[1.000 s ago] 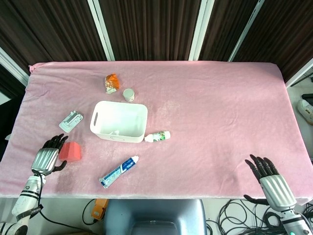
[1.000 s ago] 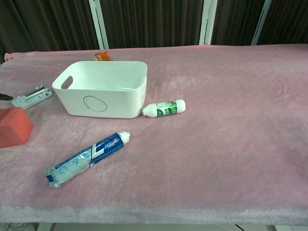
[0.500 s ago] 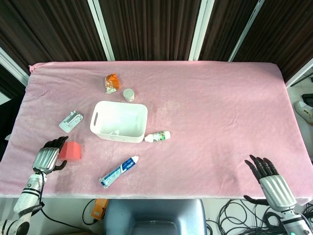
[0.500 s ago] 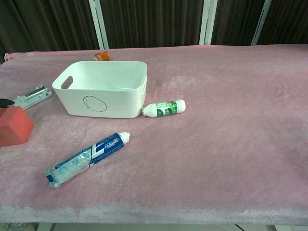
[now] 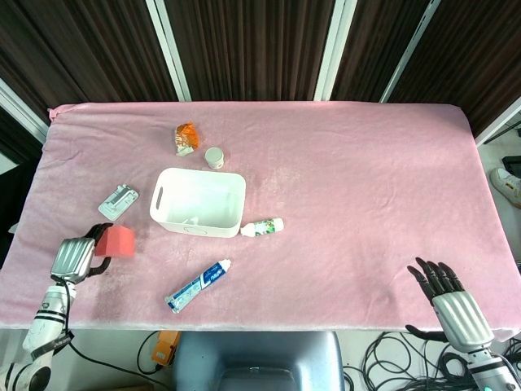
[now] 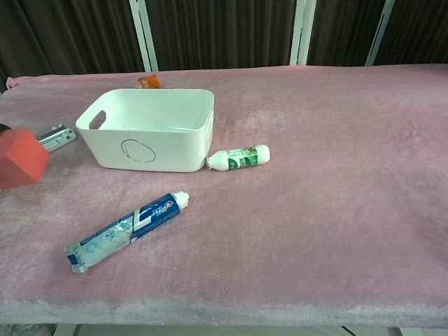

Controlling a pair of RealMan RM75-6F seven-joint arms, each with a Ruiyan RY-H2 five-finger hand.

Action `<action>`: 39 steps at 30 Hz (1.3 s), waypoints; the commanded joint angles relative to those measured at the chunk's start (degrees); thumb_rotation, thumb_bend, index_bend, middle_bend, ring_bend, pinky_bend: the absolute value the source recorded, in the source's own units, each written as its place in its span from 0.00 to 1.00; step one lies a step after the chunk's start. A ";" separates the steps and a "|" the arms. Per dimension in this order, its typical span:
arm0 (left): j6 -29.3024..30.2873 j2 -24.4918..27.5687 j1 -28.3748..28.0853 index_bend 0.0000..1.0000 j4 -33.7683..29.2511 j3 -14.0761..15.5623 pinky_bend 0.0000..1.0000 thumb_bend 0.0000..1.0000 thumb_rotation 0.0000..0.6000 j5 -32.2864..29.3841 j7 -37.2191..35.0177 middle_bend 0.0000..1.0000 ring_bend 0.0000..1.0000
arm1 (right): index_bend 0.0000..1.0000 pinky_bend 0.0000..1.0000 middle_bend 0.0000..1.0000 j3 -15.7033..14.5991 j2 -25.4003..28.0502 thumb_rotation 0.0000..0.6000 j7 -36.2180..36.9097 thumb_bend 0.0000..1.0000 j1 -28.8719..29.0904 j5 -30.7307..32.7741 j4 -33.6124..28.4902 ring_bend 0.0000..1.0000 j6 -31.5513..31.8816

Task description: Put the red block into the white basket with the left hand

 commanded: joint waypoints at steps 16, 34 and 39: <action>1.04 -0.99 -16.64 0.24 -22.85 -15.21 0.63 0.56 1.00 -9.04 29.47 0.42 0.51 | 0.00 0.16 0.00 -0.68 1.13 1.00 1.98 0.03 -0.24 -1.33 0.11 0.00 0.89; 5.09 -11.68 -21.81 0.00 -19.23 -14.55 0.25 0.33 1.00 -17.15 37.36 0.00 0.00 | 0.00 0.16 0.00 -0.69 2.27 1.00 3.43 0.03 0.16 -1.28 -0.38 0.00 0.42; 5.14 -9.39 -21.11 0.00 -21.27 -13.40 0.22 0.32 1.00 -17.68 38.08 0.00 0.00 | 0.00 0.16 0.00 -0.76 2.34 1.00 3.49 0.03 0.13 -1.40 -0.39 0.00 0.45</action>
